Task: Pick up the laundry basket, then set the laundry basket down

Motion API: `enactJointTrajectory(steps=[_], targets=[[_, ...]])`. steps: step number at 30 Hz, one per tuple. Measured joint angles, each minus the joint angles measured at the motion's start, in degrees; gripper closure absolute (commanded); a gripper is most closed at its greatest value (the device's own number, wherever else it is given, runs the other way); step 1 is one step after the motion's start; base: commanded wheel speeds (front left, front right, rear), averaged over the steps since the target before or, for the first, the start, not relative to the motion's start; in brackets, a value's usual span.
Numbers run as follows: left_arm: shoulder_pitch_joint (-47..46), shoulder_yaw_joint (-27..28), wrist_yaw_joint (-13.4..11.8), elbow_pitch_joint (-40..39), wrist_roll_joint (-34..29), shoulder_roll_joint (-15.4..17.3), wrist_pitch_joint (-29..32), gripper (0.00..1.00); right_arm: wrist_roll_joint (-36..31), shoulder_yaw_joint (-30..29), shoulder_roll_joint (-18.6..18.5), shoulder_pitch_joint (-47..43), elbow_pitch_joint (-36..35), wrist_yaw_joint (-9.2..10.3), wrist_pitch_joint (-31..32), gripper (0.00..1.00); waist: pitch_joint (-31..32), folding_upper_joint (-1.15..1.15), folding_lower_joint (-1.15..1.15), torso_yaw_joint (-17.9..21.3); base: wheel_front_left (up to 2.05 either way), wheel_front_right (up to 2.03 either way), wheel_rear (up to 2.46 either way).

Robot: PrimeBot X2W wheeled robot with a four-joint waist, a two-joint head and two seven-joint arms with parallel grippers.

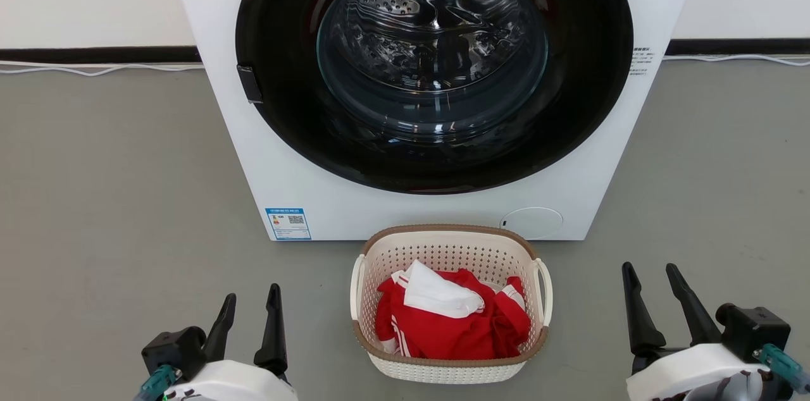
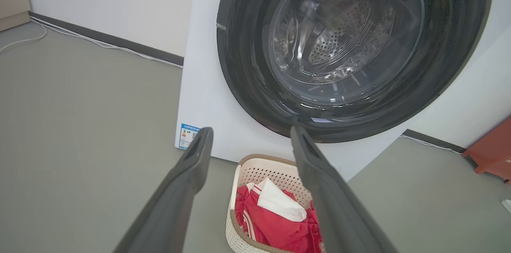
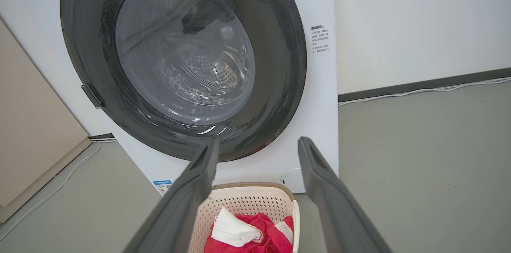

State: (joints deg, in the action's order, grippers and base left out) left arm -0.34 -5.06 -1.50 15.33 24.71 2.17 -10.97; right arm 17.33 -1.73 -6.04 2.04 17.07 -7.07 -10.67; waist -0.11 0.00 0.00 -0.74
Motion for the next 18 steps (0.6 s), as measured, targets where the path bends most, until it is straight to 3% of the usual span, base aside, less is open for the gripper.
enactJointTrajectory(steps=[18], targets=[[0.1, -1.3, -1.1, -0.5, -12.2, 0.2, -3.2, 0.00, -12.2, -0.3, -0.2, 0.0, 0.6, -0.04, -3.1, 0.00, -0.2, 0.00, 0.00, -0.1, 0.00, 0.00, 0.00]])
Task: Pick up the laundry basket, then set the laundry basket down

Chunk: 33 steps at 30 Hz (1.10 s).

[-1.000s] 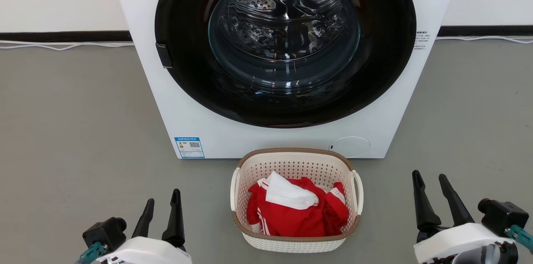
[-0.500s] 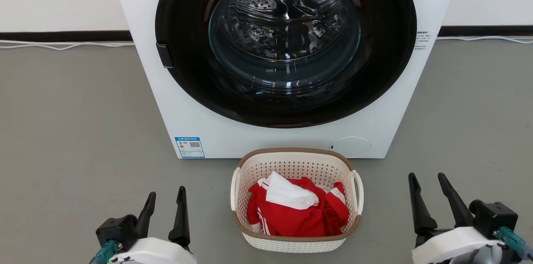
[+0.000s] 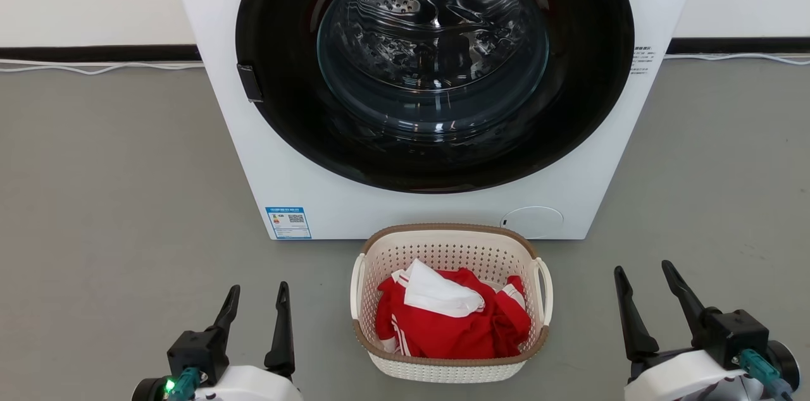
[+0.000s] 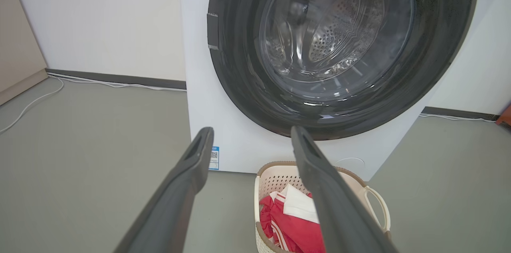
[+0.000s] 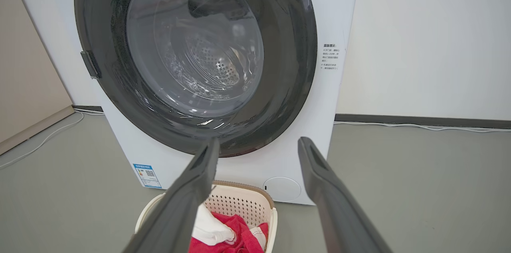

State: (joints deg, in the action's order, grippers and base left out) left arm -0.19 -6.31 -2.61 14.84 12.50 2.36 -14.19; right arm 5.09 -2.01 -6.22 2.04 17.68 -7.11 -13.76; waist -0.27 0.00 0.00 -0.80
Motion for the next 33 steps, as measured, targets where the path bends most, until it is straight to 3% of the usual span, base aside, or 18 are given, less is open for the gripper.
enactJointTrajectory(steps=[33], targets=[[0.7, -0.2, -0.4, 0.0, -0.9, 0.1, 0.0, 0.00, -1.0, -1.2, 0.3, 0.0, 1.5, -0.02, -0.5, 0.00, -0.4, 0.00, 0.00, -0.2, 0.00, 0.00, 0.00]])
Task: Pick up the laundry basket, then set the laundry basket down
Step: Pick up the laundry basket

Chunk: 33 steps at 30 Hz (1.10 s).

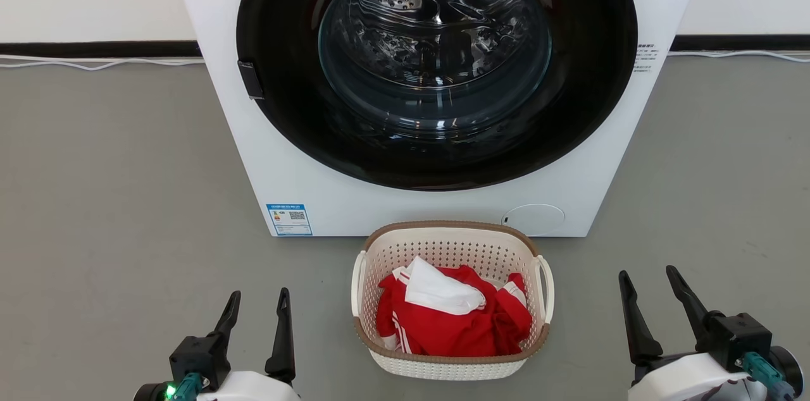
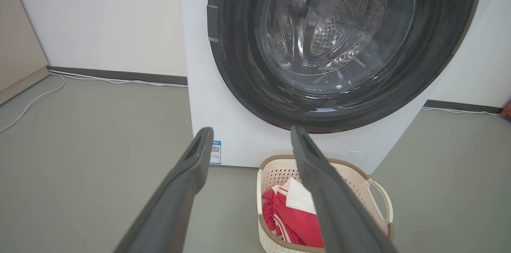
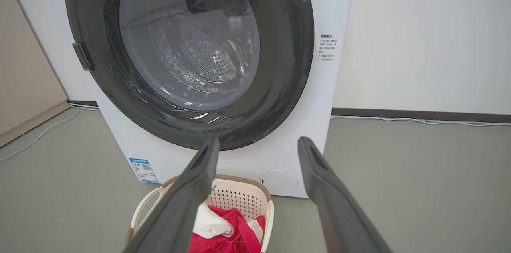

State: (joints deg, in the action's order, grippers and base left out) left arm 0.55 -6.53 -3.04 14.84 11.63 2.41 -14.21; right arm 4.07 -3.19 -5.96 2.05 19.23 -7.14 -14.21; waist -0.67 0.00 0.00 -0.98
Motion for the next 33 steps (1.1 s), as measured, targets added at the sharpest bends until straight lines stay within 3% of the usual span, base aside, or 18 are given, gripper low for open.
enactJointTrajectory(steps=[18, 33], targets=[[-2.4, -1.8, -0.7, 1.9, 1.4, 0.0, 0.0, 0.00, 0.2, -1.8, 0.6, 3.1, 1.4, 0.00, 0.0, 0.00, -4.6, 0.00, 0.00, 0.4, 0.00, 0.00, 0.00], [-11.9, -6.0, -2.3, 8.0, 3.0, 0.0, -0.3, 0.00, -0.5, -5.1, 1.0, 11.7, 6.1, 0.00, 0.0, 0.00, -13.2, 0.00, 0.00, 0.6, 0.00, 0.00, 0.00]])
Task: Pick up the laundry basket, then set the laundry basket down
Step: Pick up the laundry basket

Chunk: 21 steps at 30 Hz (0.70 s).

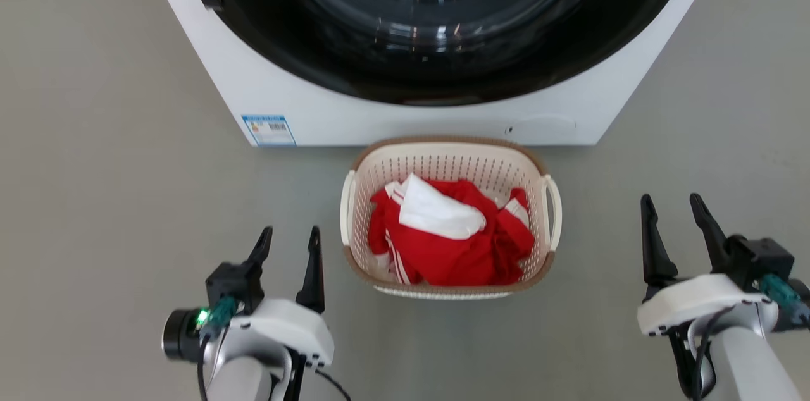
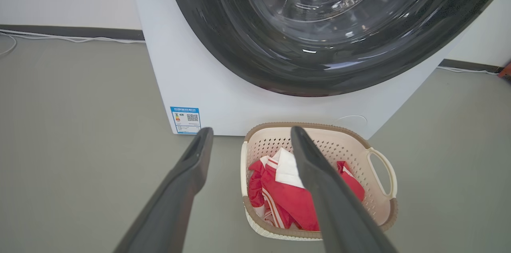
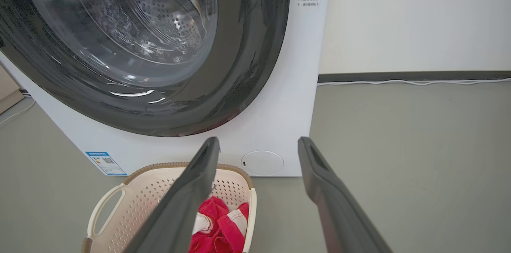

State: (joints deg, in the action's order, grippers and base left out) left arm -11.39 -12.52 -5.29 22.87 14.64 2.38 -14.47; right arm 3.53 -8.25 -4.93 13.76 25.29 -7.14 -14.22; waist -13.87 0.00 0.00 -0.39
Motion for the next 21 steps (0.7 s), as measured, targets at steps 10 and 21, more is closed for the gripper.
enactJointTrajectory(steps=[10, 21], targets=[[-12.3, -4.2, -1.8, 8.8, 3.1, -0.2, -0.2, 0.00, 0.2, 2.0, -2.3, 10.3, 9.8, 0.00, 0.0, 0.00, -9.0, 0.00, 0.00, -0.3, 0.00, 0.00, 0.00], [-24.3, -8.2, -3.8, 15.0, 6.0, -0.4, -0.2, 0.00, 2.5, 4.9, -4.4, 20.6, 15.4, -0.01, 0.0, 0.00, -20.4, 0.00, 0.00, -0.7, 0.00, 0.00, 0.00]])
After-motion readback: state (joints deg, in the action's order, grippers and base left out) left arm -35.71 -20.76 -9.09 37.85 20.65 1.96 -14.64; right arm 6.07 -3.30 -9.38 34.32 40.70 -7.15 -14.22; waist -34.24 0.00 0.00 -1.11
